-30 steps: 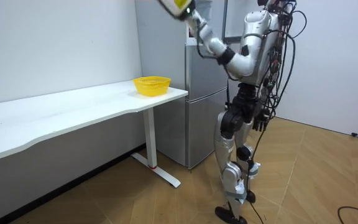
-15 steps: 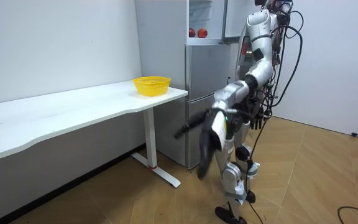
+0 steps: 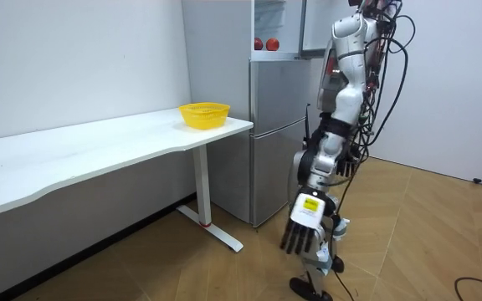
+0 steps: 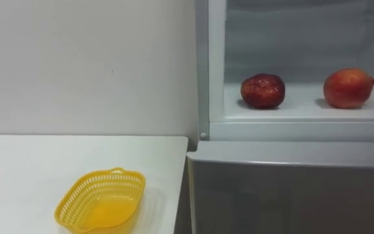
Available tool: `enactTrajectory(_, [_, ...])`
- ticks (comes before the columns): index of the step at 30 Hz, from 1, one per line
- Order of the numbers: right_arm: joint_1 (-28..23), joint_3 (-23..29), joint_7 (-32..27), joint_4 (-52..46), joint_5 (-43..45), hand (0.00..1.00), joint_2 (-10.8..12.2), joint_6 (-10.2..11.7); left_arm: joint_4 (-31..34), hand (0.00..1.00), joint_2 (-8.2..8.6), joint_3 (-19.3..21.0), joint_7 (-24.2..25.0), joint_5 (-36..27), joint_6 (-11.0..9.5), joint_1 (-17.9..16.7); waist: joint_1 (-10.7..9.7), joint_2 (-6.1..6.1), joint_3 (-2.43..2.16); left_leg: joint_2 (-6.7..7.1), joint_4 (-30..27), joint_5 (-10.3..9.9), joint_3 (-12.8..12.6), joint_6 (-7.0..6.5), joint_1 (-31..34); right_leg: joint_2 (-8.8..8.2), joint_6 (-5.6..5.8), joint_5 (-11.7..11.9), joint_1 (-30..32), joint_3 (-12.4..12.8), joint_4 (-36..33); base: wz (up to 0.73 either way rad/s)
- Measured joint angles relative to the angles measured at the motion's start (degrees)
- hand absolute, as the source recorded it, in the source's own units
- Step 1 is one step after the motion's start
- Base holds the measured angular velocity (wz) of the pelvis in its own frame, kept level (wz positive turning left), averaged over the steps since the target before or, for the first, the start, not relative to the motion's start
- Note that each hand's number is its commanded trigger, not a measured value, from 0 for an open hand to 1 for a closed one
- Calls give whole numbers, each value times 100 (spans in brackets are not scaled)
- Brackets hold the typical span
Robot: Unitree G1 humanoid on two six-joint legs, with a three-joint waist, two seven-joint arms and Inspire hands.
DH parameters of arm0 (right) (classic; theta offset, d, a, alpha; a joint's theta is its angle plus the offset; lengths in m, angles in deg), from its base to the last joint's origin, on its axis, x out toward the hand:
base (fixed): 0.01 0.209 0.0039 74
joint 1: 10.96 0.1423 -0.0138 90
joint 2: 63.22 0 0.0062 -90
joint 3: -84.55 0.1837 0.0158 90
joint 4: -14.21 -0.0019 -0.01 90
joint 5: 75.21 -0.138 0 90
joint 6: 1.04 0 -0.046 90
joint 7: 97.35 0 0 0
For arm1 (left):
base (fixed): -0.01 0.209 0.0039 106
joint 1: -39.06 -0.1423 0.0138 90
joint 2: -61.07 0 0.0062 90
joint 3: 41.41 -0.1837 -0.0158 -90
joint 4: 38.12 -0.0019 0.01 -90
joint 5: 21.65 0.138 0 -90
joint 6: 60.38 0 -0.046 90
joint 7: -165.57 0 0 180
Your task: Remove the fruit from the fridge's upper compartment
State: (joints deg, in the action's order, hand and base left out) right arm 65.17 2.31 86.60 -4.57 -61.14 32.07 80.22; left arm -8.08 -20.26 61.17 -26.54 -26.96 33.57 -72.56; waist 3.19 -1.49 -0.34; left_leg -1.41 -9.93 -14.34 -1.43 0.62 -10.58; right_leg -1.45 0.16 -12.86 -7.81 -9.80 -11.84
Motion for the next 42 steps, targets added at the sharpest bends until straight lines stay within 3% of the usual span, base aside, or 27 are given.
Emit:
enactTrajectory(7, [181,-218,-55,118,249,0,98,-7,25,0,-14,-614,480,1263,98,557,-215,101,3,-11,41,-1,-198,-1,-16,34,1,-1,124,195,-82,-16])
enactTrajectory(11, [201,-221,-200,127,244,0,185,-7,24,0,-13,-734,676,1395,119,613,-317,155,20,-27,41,0,-387,0,-61,59,-3,2,150,346,-87,-24])
enactTrajectory(13, [210,-275,-273,152,200,0,240,-6,30,0,-48,-844,719,1383,127,659,-393,203,50,-29,46,0,-432,0,-74,61,-3,2,148,373,-75,-8])
enactTrajectory(18, [176,-230,-576,-517,190,0,249,31,62,0,-55,-945,836,1413,105,781,-461,187,63,-23,46,0,-641,0,-3,60,9,9,318,531,-135,-19])
enactTrajectory(24, [79,-26,-1212,-2177,-314,0,369,652,84,0,-60,-956,865,1503,-83,818,-524,162,68,-33,43,0,-786,0,93,81,5,28,488,641,-176,-9])
enactTrajectory(28, [-453,-145,-1258,-3982,-374,0,578,1047,189,0,-58,-954,880,1500,-333,702,-597,124,60,-39,42,0,-809,0,107,97,6,39,500,670,-118,-2])
enactTrajectory(34, [-1174,-392,-1290,-6130,-232,0,574,1480,253,0,-78,-1013,868,1474,-839,583,-658,19,10,-52,43,0,-952,1,183,129,-7,56,613,828,-210,-15])
enactTrajectory(39, [-1262,-496,-1330,-7317,198,0,565,1594,147,0,-123,-1064,907,1466,-1086,585,-672,51,23,-103,53,0,-1100,1,97,203,-48,90,593,969,-194,-21])
enactTrajectory(42, [-1174,-460,-1442,-8044,357,0,551,1838,-23,0,-174,-1063,931,1467,-1135,574,-692,42,13,-121,53,0,-1193,1,120,243,-55,101,679,1062,-228,-11])
